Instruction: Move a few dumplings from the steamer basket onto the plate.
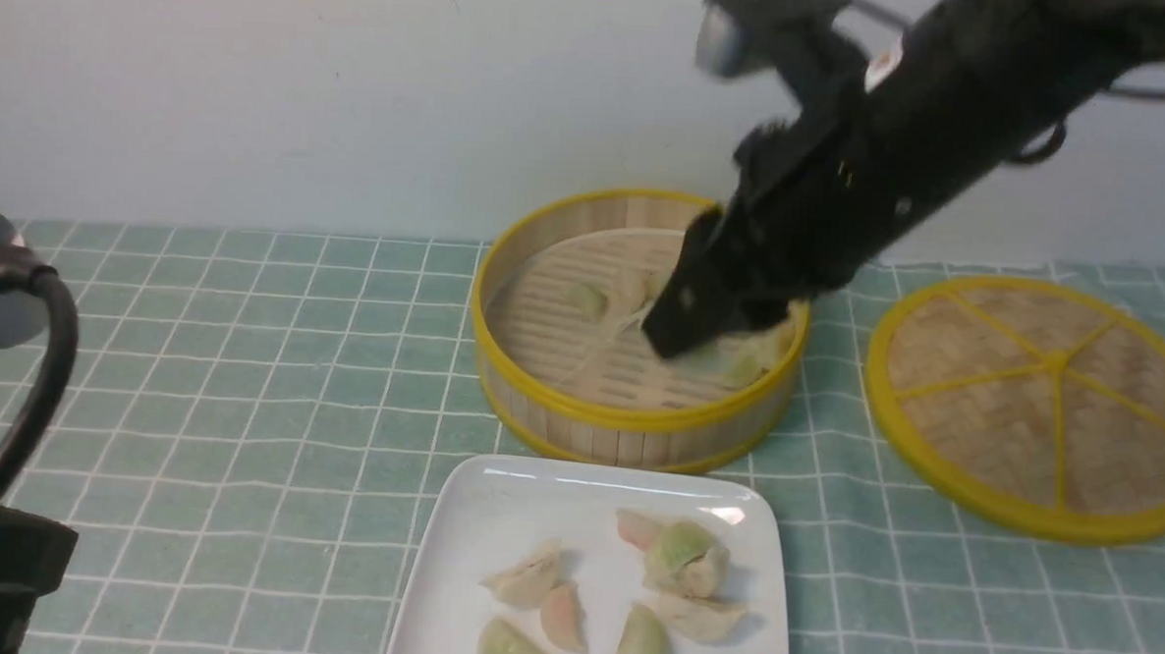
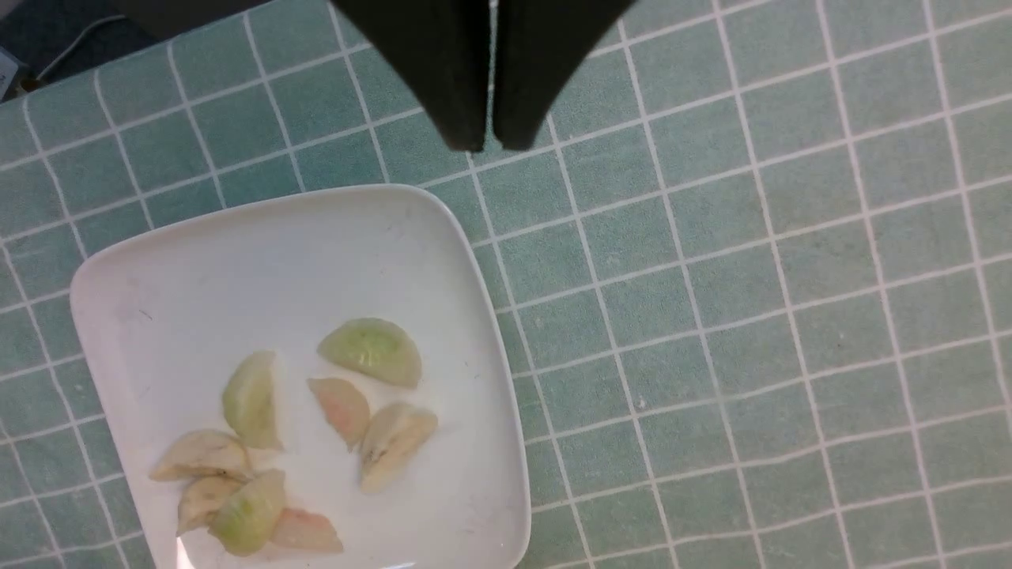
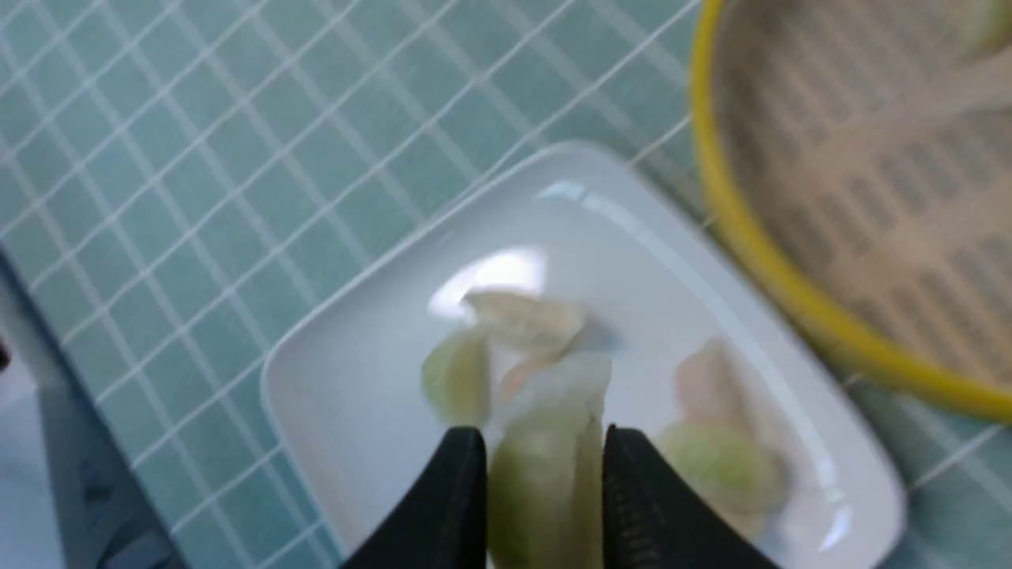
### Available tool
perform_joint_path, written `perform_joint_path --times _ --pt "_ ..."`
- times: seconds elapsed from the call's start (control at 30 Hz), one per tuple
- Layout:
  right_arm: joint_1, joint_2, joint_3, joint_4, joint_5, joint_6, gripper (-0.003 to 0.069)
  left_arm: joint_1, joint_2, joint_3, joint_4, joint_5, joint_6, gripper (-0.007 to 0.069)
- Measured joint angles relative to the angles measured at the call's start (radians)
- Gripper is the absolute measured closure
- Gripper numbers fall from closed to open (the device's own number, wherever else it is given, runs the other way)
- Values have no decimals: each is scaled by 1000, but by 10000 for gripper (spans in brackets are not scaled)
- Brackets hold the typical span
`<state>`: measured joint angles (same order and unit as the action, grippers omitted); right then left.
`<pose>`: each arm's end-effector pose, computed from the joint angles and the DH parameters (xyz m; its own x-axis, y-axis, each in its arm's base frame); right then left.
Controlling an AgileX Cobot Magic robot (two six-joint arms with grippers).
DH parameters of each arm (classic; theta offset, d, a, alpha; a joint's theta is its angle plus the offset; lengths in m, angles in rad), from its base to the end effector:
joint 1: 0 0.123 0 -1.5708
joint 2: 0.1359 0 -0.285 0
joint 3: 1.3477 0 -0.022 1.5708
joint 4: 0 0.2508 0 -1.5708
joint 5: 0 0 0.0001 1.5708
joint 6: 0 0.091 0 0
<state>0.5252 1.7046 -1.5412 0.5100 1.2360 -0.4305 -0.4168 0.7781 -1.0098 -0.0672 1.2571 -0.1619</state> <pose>0.2832 0.2126 0.3234 -0.6615 -0.6358 -0.3976 -0.7499 0.5595 0.3530 0.0991 -0.0502 0.3750 -0.8045 0.1579 -0.5726 0.2974 0.9416 -0.1581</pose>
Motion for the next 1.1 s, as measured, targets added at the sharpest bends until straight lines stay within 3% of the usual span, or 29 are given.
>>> perform_joint_path --times 0.27,0.37,0.53,0.7,0.83,0.9,0.97,1.0,1.1 --pt "94 126 165 -7 -223 -20 480 0 0 0 0 0 8 631" --pt "104 182 170 -6 -273 -22 414 0 0 0 0 0 10 631" --pt "105 244 170 -6 -316 -22 244 0 0 0 0 0 18 631" --pt "105 223 136 -22 -250 30 185 0 0 0 0 0 33 631" --pt "103 136 63 -73 -145 138 265 0 0 0 1 0 46 631" --pt "101 16 15 -134 -97 211 410 0 0 0 1 -1 54 631" --pt "101 -54 6 -162 -93 232 482 0 0 0 1 -5 54 631" --pt "101 -145 1 -195 -93 261 563 0 0 0 1 -15 54 631" --pt "101 -354 15 -277 -104 335 649 0 0 0 1 -59 54 631"
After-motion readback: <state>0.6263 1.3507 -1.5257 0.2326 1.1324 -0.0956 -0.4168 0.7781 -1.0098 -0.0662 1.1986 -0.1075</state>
